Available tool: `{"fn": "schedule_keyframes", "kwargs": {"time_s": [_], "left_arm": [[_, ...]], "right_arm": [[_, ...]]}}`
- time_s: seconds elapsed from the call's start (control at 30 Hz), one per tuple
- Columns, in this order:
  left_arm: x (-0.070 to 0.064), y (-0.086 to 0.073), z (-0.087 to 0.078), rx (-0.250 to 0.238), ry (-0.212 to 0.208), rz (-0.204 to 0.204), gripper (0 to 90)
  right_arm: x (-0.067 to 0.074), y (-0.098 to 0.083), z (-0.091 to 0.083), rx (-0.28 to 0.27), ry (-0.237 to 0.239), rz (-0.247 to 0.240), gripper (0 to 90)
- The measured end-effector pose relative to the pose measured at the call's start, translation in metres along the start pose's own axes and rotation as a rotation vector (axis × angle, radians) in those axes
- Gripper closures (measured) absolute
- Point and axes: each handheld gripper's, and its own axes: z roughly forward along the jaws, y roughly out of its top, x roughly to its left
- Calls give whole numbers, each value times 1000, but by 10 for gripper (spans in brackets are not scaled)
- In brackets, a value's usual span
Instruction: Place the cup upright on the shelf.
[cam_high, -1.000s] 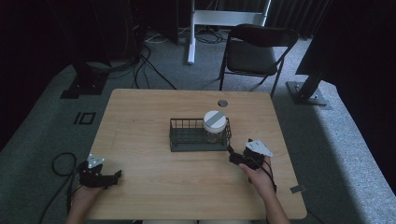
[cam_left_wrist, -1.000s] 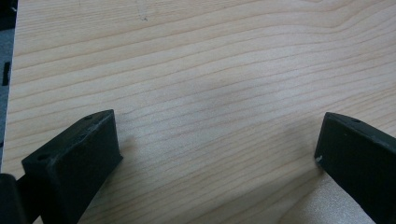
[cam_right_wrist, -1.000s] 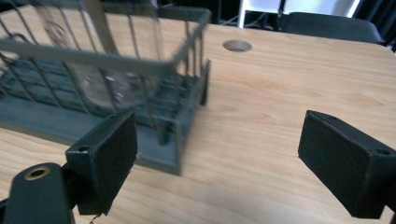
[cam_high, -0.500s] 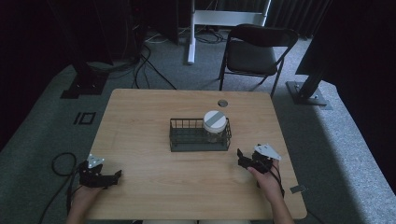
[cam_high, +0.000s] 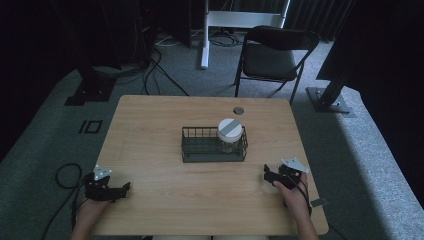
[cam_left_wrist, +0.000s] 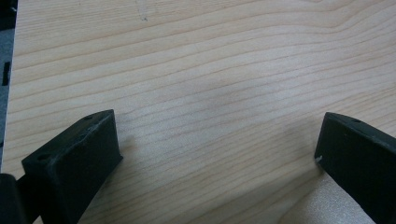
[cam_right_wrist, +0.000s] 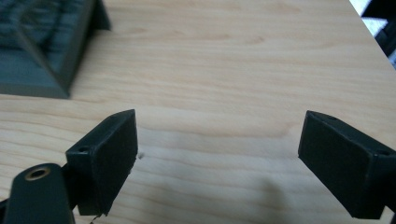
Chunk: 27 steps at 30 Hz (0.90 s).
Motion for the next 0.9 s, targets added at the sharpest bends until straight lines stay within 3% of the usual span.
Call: {"fn": "schedule_keyframes", "kwargs": {"time_s": [0.27,0.43,0.5,0.9], "left_arm": [[0,0,0,1,0,1,1],[0,0,0,0,0,0,1],[0,0,0,0,0,0,1],[0,0,0,1,0,0,1]], "right_arm": [[-12,-4,3,86,-42,21,119],[-16,-6,4,137,-17,39,118],[-17,-6,4,139,-16,47,116],[-17,-6,4,151,8,-8,105]]}}
